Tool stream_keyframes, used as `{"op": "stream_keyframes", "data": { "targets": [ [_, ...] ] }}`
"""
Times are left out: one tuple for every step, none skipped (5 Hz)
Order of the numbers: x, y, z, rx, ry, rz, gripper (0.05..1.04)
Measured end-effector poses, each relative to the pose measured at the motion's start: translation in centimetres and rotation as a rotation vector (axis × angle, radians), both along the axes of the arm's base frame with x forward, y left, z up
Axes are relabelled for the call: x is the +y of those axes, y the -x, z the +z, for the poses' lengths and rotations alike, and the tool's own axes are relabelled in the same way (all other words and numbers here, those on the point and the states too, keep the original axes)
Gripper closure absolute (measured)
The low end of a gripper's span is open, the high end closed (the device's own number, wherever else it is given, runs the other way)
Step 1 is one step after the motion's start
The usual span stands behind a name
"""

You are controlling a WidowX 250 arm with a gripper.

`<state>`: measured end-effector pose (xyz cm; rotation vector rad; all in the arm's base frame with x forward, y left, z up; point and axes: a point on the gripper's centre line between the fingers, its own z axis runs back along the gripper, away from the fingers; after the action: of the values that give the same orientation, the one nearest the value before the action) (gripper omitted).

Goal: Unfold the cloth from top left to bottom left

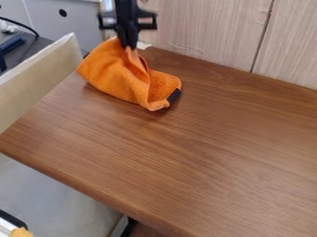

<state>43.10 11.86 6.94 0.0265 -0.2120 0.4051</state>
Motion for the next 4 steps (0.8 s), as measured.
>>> {"op": "stream_keyframes", "data": {
  "targets": [
    [0.0, 2.1, 0.4, 0.014, 0.006, 0.019, 0.998],
    [-0.3, 4.9, 2.1, -0.011, 0.004, 0.026, 0.998],
    [-0.2, 7.9, 2.9, -0.043, 0.058, 0.029, 0.998],
    [0.1, 11.9, 3.4, -0.069, 0.039, 0.041, 0.998]
  ]
}}
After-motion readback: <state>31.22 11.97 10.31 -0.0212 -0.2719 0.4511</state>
